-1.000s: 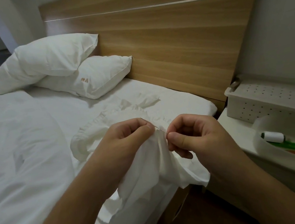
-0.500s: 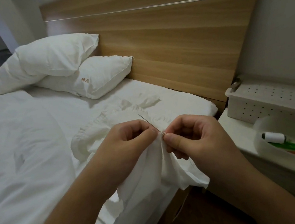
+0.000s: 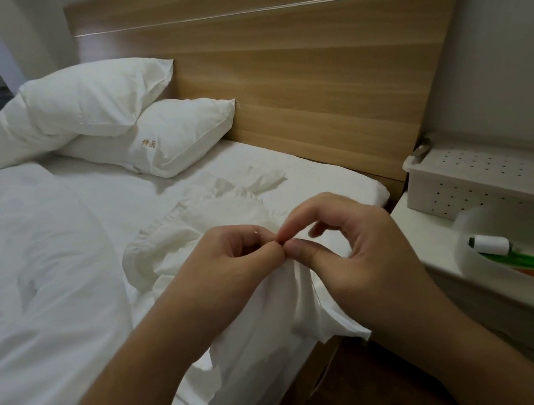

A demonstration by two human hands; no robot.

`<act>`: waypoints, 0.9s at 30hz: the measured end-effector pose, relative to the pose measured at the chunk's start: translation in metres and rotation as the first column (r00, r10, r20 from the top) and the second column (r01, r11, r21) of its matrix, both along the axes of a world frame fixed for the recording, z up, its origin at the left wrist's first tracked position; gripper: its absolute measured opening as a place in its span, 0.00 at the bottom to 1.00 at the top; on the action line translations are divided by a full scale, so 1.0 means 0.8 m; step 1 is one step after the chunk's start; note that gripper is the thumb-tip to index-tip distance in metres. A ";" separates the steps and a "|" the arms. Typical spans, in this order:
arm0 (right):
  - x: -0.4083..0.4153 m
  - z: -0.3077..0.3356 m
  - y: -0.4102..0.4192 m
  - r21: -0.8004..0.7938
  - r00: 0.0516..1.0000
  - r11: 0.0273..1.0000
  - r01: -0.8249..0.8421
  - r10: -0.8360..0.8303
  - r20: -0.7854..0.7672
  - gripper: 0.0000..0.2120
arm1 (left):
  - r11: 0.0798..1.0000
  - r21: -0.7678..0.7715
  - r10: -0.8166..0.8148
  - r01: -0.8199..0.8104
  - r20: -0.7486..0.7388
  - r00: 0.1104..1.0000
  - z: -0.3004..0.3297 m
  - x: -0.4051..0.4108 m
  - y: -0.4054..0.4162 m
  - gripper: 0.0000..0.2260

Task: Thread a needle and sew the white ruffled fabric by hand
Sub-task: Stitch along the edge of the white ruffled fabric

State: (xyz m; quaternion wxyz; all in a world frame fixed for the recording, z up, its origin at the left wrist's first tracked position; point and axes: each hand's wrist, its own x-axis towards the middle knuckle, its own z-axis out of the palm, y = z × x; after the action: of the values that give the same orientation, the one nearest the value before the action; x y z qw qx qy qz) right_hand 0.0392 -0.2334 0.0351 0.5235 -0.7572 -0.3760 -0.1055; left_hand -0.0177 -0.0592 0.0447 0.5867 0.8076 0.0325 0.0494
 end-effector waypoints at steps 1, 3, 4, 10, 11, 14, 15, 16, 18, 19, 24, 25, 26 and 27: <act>0.001 -0.001 0.000 -0.008 1.000 1.000 0.001 -0.001 -0.004 0.08 | 1.000 -0.004 -0.006 0.006 -0.013 1.000 -0.001 0.000 0.000 0.10; 0.002 0.000 -0.001 -0.016 1.000 1.000 -0.004 0.004 -0.012 0.09 | 1.000 -0.013 -0.016 0.016 -0.034 0.999 -0.002 0.001 0.000 0.10; 0.003 0.000 -0.002 -0.022 1.000 1.000 -0.010 0.009 -0.020 0.09 | 1.000 -0.015 -0.018 0.017 -0.038 0.999 -0.002 0.002 -0.001 0.10; 0.002 -0.011 0.008 -0.162 0.999 0.987 0.001 -0.007 -0.038 0.05 | 0.999 0.034 -0.020 0.022 -0.043 0.999 -0.007 0.004 -0.006 0.11; 0.000 -0.013 0.011 -0.129 0.998 0.992 0.003 -0.011 -0.066 0.05 | 0.999 0.037 -0.021 0.022 -0.036 0.999 -0.008 0.005 -0.006 0.11; -0.005 -0.018 0.018 0.115 0.956 0.993 0.028 0.007 -0.293 0.07 | 0.995 0.096 -0.008 0.008 -0.002 1.000 -0.008 0.006 -0.005 0.08; -0.006 -0.019 0.020 0.192 0.928 0.980 0.047 0.029 -0.373 0.08 | 0.993 0.119 -0.003 0.002 0.008 1.000 -0.008 0.006 -0.006 0.08; -0.007 -0.021 0.022 0.252 0.897 0.965 0.071 0.049 -0.439 0.09 | 0.990 0.141 0.002 -0.004 0.017 1.000 -0.007 0.006 -0.008 0.08; -0.010 -0.024 0.024 0.335 0.842 0.936 0.111 0.091 -0.532 0.11 | 0.980 0.198 0.009 -0.016 0.039 0.999 -0.006 0.006 -0.010 0.08; -0.011 -0.025 0.026 0.371 0.818 0.921 0.119 0.120 -0.562 0.12 | 0.973 0.230 0.011 -0.021 0.047 0.999 -0.005 0.006 -0.011 0.08; -0.007 -0.015 0.029 0.548 0.758 0.818 0.176 0.243 -0.606 0.15 | 0.882 0.472 0.014 0.008 -0.044 0.999 -0.010 0.005 -0.011 0.07; -0.005 -0.010 0.028 0.574 0.759 0.799 0.180 0.259 -0.598 0.14 | 0.874 0.486 0.014 0.029 -0.086 0.996 -0.012 0.005 -0.010 0.07; -0.002 -0.005 0.025 0.600 0.759 0.780 0.178 0.280 -0.589 0.14 | 0.871 0.489 0.016 0.041 -0.110 0.994 -0.013 0.006 -0.009 0.07; -0.001 0.000 0.023 0.630 0.752 0.757 0.173 0.312 -0.581 0.14 | 0.871 0.490 0.022 0.040 -0.118 0.993 -0.014 0.006 -0.007 0.07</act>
State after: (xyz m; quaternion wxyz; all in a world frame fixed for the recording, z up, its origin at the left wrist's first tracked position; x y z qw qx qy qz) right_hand 0.0386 -0.2153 0.0348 0.8532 -0.4989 -0.1376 0.0641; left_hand -0.0126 -0.0650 0.0339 0.3593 0.9319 0.0503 0.0047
